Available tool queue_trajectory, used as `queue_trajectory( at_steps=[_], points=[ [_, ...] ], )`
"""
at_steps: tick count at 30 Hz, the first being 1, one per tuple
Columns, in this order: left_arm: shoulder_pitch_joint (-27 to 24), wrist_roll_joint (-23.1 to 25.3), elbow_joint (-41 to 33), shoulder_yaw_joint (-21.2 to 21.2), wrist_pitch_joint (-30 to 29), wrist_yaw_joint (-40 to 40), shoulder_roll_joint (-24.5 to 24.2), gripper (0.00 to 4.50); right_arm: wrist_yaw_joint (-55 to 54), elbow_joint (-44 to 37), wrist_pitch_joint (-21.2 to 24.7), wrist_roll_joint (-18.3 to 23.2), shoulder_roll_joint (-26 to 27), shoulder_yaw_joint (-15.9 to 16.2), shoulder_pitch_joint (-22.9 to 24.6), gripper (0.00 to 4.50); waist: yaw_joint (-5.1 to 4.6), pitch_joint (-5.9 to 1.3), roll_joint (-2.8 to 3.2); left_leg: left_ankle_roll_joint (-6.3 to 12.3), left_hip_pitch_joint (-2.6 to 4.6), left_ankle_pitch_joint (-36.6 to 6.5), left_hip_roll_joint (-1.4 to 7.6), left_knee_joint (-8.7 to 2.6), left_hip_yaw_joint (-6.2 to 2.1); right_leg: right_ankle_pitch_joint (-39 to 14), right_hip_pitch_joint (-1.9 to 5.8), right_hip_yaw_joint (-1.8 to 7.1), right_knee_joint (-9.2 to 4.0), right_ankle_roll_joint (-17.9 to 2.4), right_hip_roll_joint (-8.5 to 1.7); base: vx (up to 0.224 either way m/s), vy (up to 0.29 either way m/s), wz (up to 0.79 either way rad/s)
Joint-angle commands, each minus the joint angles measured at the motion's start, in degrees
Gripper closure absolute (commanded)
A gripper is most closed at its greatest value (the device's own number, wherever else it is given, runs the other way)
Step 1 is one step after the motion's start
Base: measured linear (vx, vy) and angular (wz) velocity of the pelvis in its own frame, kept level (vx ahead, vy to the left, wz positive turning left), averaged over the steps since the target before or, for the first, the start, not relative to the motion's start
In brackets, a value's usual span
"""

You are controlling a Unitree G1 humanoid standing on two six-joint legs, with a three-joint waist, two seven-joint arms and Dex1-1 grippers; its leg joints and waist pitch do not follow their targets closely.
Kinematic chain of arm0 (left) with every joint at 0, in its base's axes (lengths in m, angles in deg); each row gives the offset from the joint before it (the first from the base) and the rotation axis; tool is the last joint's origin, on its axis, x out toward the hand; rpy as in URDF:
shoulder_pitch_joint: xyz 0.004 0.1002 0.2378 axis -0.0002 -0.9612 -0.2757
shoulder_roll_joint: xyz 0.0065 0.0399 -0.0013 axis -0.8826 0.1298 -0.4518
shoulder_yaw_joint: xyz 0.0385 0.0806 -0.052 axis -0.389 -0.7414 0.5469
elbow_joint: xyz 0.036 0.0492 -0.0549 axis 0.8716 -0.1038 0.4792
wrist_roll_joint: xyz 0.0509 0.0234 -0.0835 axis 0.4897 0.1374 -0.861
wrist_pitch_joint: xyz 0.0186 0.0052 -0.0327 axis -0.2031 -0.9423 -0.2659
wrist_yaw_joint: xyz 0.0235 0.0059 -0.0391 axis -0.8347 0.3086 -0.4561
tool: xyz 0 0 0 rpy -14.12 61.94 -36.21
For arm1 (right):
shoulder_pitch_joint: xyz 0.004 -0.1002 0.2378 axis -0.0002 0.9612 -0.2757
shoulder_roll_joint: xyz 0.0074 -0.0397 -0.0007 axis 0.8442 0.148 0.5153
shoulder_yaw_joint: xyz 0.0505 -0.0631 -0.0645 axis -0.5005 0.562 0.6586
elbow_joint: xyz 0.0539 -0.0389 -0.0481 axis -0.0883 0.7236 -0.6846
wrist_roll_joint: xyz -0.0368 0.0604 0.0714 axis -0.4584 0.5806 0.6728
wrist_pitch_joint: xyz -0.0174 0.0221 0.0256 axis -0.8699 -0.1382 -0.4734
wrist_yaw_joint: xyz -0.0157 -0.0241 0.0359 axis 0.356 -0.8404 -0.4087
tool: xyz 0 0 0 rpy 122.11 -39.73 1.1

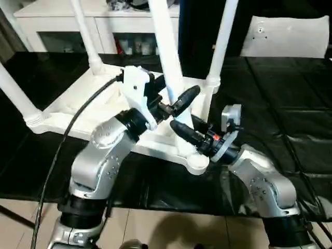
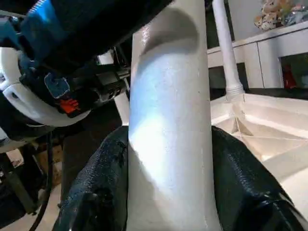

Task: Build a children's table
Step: Pick table leg

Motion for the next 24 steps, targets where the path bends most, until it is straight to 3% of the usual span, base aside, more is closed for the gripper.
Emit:
queue_trajectory(
  at_steps=[1,13,16,19,24],
  points=[
    [-0.1,1.0,0.2,-0.4,0.9,-0.1,-0.5,1.0,0.2,0.6,-1.5,-0.9,0.3,0.2,-0.7,2.57,0.02,-4.13,-0.75,2.87,0.05,-8.3,3.63,-4.41,-1.84,-21.6,3.35,3.96,-4.72,-1.7,-4.64,0.0,0.0,0.0],
    [-0.7,6.2,1.6,-2.8,3.6,0.8,-3.4,1.9,0.6,1.5,-3.0,-1.8,0.4,0.3,-1.0,2.57,0.05,-4.17,-0.65,3.03,0.09,-8.2,3.74,-4.42,-1.86,-19.7,3.43,4.12,-4.33,-3.2,-4.7,0.0,0.0,0.0],
    [-0.8,4.4,1.3,-1.6,2.3,0.5,-2.4,2.09,0.7,1.7,-3.2,-2.0,0.4,0.4,-1.0,2.57,0.05,-4.18,-0.63,2.85,0.09,-8.3,3.72,-4.37,-1.79,-19.8,3.45,4.15,-4.31,-3.4,-4.75,0.0,0.0,0.0],
    [-0.7,-3.0,0.1,1.8,-3.8,-1.1,0.9,2.18,1.0,2.1,-3.7,-2.5,0.3,0.8,-1.1,2.57,0.08,-4.22,-0.64,2.59,0.05,-7.9,3.8,-4.25,-1.64,-18.7,3.5,4.13,-4.14,-4.6,-4.86,0.0,0.0,0.0],
    [-0.4,-6.5,-0.4,3.3,-8.3,-2.3,1.6,2.49,0.8,2.1,-3.6,-2.7,0.2,1.0,-1.3,2.57,0.12,-4.2,-0.73,3.38,0.0,-7.5,3.58,-4.18,-1.63,-18.9,3.55,4.09,-4.19,-4.5,-4.68,0.0,0.0,0.0]
  ],
)
